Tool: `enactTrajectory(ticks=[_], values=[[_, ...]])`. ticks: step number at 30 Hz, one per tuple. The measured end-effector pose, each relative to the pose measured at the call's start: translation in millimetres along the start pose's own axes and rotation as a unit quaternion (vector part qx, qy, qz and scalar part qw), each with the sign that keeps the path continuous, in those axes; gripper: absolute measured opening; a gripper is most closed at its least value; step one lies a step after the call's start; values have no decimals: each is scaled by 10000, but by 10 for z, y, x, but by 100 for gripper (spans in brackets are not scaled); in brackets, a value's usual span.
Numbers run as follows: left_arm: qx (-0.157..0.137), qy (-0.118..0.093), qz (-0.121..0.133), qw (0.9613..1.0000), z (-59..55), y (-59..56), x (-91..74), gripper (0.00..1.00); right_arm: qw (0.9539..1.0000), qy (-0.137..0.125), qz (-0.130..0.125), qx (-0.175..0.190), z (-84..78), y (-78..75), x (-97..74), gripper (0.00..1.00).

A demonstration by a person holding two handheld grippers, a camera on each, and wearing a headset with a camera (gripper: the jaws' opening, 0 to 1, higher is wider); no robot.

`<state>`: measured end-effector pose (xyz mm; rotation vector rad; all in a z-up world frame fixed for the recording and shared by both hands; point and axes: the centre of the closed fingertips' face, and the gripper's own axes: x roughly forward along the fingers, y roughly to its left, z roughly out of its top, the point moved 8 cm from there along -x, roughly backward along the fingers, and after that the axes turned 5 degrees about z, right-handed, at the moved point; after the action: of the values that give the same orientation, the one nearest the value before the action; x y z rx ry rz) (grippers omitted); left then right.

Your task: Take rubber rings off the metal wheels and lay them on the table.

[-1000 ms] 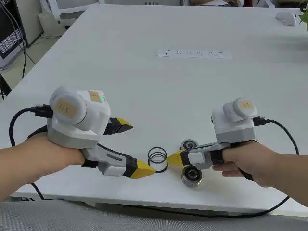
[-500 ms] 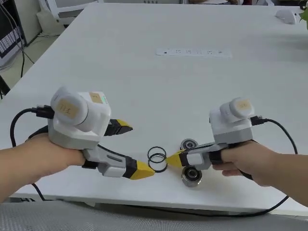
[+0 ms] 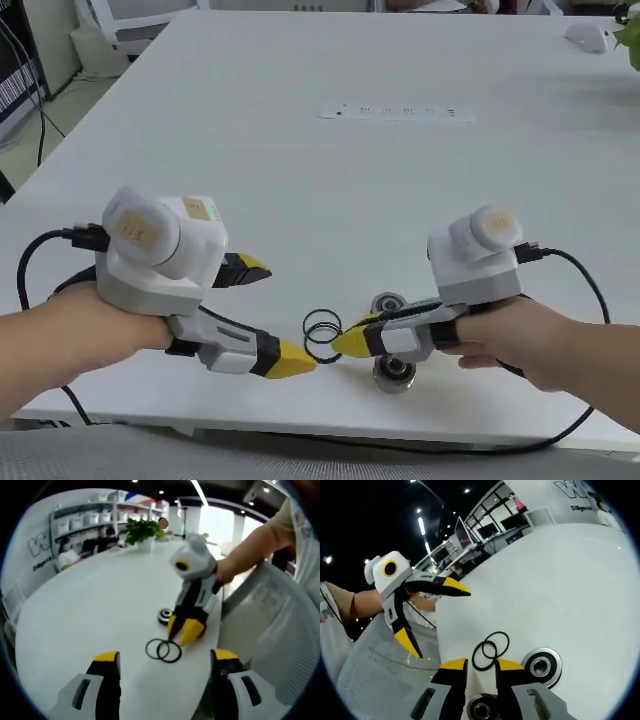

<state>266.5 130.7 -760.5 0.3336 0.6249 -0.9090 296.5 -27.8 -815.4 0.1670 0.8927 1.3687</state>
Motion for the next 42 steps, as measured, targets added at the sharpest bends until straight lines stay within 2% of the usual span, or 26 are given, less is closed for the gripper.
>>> enactTrajectory(ticks=[6,11,18,25,33,42], values=[[6,32,-13,10000,4,-7,5,74,10000,-44,22,5,9,23,-45,25],[7,43,-22,10000,7,-3,7,74,9995,-301,87,17,81,69,-147,28],[-34,22,-39,10000,46,-3,7,72,9980,-624,25,-21,162,74,-307,30],[42,25,-31,10000,123,21,55,72,9968,-783,-156,-60,189,32,-452,31],[129,85,-74,9999,182,57,185,71,9940,-1012,-392,-124,227,-42,-639,32],[207,121,-138,9996,255,78,344,68,9930,-951,-610,-347,174,-127,-760,33]])
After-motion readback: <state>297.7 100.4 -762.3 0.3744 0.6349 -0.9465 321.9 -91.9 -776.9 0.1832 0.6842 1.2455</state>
